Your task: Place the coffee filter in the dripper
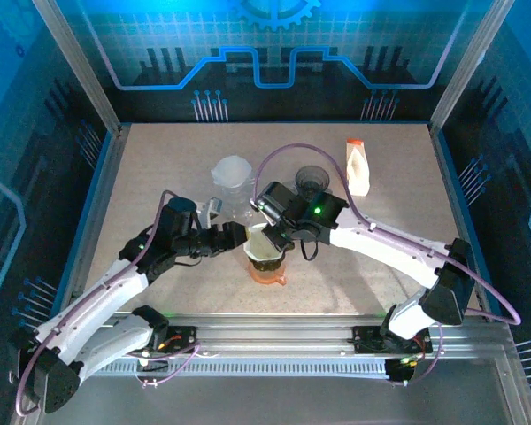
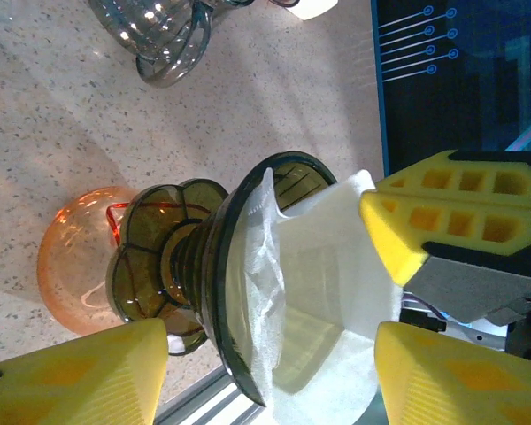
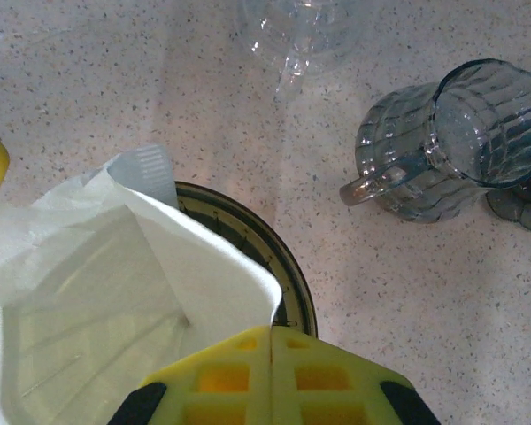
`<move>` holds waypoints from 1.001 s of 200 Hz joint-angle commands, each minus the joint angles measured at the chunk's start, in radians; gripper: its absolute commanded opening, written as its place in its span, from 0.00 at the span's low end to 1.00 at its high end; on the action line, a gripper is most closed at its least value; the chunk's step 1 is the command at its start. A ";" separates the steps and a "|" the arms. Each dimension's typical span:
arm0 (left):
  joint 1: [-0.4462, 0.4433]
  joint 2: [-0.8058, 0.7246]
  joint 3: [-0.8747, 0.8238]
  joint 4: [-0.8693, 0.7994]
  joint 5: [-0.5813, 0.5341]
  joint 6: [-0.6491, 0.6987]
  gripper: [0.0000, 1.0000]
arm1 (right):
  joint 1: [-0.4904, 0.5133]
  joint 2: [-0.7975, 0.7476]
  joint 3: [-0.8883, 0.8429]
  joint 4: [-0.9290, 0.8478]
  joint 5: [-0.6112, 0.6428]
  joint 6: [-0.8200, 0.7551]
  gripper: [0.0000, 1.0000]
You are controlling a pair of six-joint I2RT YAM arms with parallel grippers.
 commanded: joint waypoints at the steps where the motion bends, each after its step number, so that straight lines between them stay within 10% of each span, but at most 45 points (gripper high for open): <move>1: -0.017 0.011 -0.018 0.021 -0.011 0.001 0.59 | 0.016 0.009 -0.018 0.014 0.018 0.024 0.02; 79: -0.033 0.021 -0.019 -0.024 -0.021 0.027 0.39 | 0.014 -0.008 -0.046 0.034 0.020 0.043 0.12; 140: -0.040 0.022 -0.006 -0.069 -0.033 0.050 0.39 | 0.004 -0.055 -0.049 0.045 0.010 0.066 0.55; 200: -0.045 0.016 -0.004 -0.072 -0.040 0.049 0.40 | -0.065 -0.040 -0.067 0.030 -0.173 0.110 0.63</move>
